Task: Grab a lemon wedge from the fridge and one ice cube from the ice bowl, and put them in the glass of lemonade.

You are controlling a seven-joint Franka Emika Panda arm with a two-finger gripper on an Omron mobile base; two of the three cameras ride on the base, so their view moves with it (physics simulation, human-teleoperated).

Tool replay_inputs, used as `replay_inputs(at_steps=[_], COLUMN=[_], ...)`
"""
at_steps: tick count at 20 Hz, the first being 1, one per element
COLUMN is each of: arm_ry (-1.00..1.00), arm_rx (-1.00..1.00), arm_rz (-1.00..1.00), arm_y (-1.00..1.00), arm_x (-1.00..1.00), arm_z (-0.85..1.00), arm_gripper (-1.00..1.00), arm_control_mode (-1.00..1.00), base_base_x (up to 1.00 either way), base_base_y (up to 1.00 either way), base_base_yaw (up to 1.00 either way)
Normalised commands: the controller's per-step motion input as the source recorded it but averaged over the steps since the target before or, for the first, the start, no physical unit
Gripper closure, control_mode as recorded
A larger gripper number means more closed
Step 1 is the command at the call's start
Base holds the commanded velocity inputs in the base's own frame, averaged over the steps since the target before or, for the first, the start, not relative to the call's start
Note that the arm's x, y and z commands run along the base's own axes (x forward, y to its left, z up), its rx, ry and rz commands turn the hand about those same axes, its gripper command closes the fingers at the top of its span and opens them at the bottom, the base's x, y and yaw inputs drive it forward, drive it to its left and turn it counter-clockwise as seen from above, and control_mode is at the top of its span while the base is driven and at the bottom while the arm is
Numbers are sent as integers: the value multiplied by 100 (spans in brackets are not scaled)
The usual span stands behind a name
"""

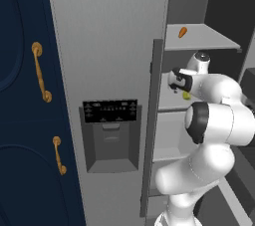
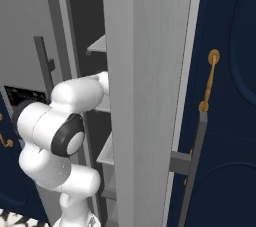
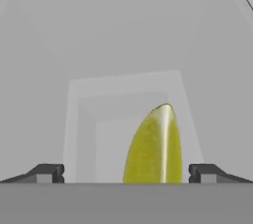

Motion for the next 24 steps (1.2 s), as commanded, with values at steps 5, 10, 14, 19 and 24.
replay_inputs(at_steps=[5,10,14,19,24], arm_ry=[2,0,0,0,-3], arm_rx=[0,1,3,0,0], arm_rz=[0,0,0,11,7], arm_y=[-6,-21,-4,0,0], arm_x=[41,12,-11,-12,-18], arm_z=[-4,-15,-9,-4,-3], arm_gripper=[-100,-100,-100,-100,-100], arm_control_mode=[-100,-100,-100,-100,-100], base_base_x=[0,0,0,0,0], base_base_y=[0,0,0,0,0], base_base_yaw=[0,0,0,0,0])
